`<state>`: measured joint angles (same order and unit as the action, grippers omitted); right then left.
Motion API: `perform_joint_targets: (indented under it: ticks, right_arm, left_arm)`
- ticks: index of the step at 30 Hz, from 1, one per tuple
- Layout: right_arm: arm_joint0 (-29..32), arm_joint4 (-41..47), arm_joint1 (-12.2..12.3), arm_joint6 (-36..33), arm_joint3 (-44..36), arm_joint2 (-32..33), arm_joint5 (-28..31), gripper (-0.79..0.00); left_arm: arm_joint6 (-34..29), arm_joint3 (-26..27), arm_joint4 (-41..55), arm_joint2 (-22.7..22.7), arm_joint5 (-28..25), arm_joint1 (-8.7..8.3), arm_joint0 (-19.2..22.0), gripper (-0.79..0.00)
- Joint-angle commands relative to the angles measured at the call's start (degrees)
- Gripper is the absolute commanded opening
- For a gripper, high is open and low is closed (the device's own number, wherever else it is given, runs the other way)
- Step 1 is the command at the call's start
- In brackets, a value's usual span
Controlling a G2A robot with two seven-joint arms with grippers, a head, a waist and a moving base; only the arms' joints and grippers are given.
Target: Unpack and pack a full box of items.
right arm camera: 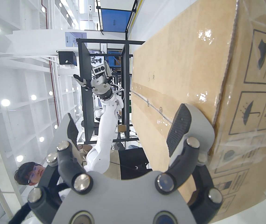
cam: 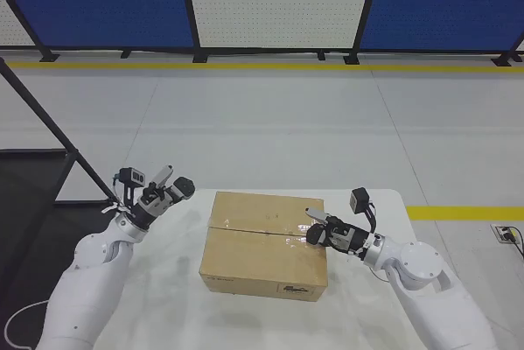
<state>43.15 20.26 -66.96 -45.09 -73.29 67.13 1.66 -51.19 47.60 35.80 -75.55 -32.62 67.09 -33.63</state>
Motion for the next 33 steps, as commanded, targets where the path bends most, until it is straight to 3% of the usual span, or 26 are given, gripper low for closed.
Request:
perform_joint_targets:
  ticks: [1, 8, 15, 17, 28, 33]
  right_arm:
    - [0.0, 0.0, 0.0, 0.0, 0.0, 0.0, 0.0, 0.000]
    - [0.0, 0.0, 0.0, 0.0, 0.0, 0.0, 0.0, 0.000]
    - [0.0, 0.0, 0.0, 0.0, 0.0, 0.0, 0.0, 0.000]
    - [0.0, 0.0, 0.0, 0.0, 0.0, 0.0, 0.0, 0.000]
    - [0.0, 0.0, 0.0, 0.0, 0.0, 0.0, 0.0, 0.000]
    - [0.0, 0.0, 0.0, 0.0, 0.0, 0.0, 0.0, 0.000]
  left_arm:
    - [2.2, 6.8, -0.8, -2.0, 1.8, -0.77, -5.1, 0.000]
    - [12.0, 29.7, -3.6, -9.7, 10.8, -2.80, -22.4, 0.000]
    - [18.2, 43.3, -7.7, -12.1, 19.3, -3.35, -34.5, 0.000]
    - [15.7, 45.2, -13.2, -12.5, 24.3, -3.94, -35.9, 0.000]
    - [15.9, 45.2, -13.2, -12.5, 24.3, -3.92, -36.0, 0.000]
    - [21.3, 47.1, -15.4, -10.3, 24.1, -3.48, -38.9, 0.000]
